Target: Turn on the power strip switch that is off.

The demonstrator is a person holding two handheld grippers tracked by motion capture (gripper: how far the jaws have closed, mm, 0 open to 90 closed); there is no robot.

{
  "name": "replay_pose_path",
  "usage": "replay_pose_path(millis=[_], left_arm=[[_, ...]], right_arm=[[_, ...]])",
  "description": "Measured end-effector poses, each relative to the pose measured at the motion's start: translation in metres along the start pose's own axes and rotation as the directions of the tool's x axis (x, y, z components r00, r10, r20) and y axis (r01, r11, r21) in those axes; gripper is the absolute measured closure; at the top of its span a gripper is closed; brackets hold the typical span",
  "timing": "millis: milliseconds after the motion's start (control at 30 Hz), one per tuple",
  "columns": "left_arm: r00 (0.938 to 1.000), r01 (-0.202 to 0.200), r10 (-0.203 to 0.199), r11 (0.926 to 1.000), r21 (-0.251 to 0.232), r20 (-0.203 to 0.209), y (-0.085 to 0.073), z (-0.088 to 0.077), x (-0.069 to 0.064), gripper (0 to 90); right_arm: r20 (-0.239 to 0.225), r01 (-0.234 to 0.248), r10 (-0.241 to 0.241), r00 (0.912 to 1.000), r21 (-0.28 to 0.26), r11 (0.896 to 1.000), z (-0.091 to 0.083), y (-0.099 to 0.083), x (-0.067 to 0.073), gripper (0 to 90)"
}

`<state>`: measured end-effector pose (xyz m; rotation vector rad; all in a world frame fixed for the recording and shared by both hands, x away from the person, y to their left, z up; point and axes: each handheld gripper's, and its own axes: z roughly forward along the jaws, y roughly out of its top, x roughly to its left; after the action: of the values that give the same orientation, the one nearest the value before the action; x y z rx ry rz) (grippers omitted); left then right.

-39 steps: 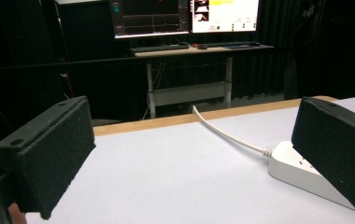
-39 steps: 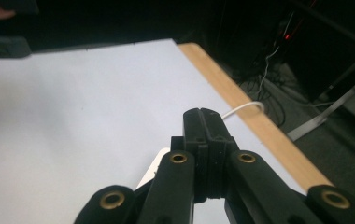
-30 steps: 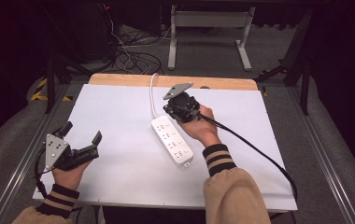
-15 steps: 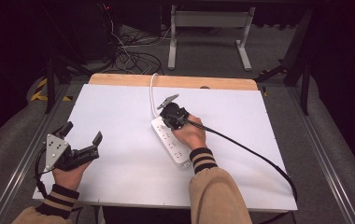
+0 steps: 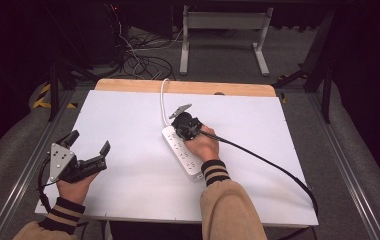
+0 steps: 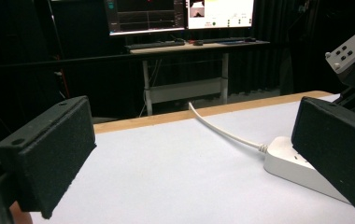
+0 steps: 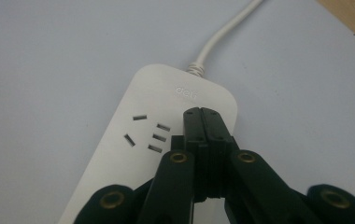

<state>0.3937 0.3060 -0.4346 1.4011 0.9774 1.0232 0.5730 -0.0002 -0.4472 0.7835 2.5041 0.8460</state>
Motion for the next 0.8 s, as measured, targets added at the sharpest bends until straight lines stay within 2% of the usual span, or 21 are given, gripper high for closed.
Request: replay_pose_path(millis=[100, 133, 200, 267, 467, 800], left_arm=[[1.0, 0.0, 0.0, 1.0, 0.002, -0.002, 0.0, -0.0001, 0.0001, 0.1], [1.0, 0.0, 0.0, 1.0, 0.002, -0.001, 0.0, 0.0, 0.0001, 0.1], [1.0, 0.001, -0.001, 1.0, 0.001, -0.001, -0.0001, -0.0001, -0.0001, 0.1], [1.0, 0.0, 0.0, 1.0, 0.002, -0.003, 0.0, -0.0001, 0.0, 0.1], [1.0, -0.002, 0.002, 1.0, 0.003, -0.004, -0.0002, -0.0003, 0.0001, 0.1], [1.0, -0.001, 0.001, 1.0, 0.0, -0.005, 0.0001, -0.0006, 0.0, 0.1]], right_arm=[[0.001, -0.011, 0.011, 0.9999, -0.001, 1.0, 0.0005, -0.0009, 0.0002, 90.0], [0.008, -0.029, 0.029, 0.9995, -0.007, 1.0, 0.0007, -0.0009, 0.0007, 90.0], [0.006, -0.022, 0.022, 0.9997, -0.005, 1.0, 0.0009, -0.0014, 0.0008, 90.0], [0.01, -0.039, 0.039, 0.9992, -0.006, 0.999, 0.0009, -0.0018, 0.0011, 90.0], [0.003, -0.037, 0.037, 0.9993, -0.008, 0.999, 0.0007, -0.003, 0.0004, 90.0], [-0.001, -0.066, 0.066, 0.9978, -0.011, 0.998, 0.0013, -0.0035, -0.0002, 90.0]])
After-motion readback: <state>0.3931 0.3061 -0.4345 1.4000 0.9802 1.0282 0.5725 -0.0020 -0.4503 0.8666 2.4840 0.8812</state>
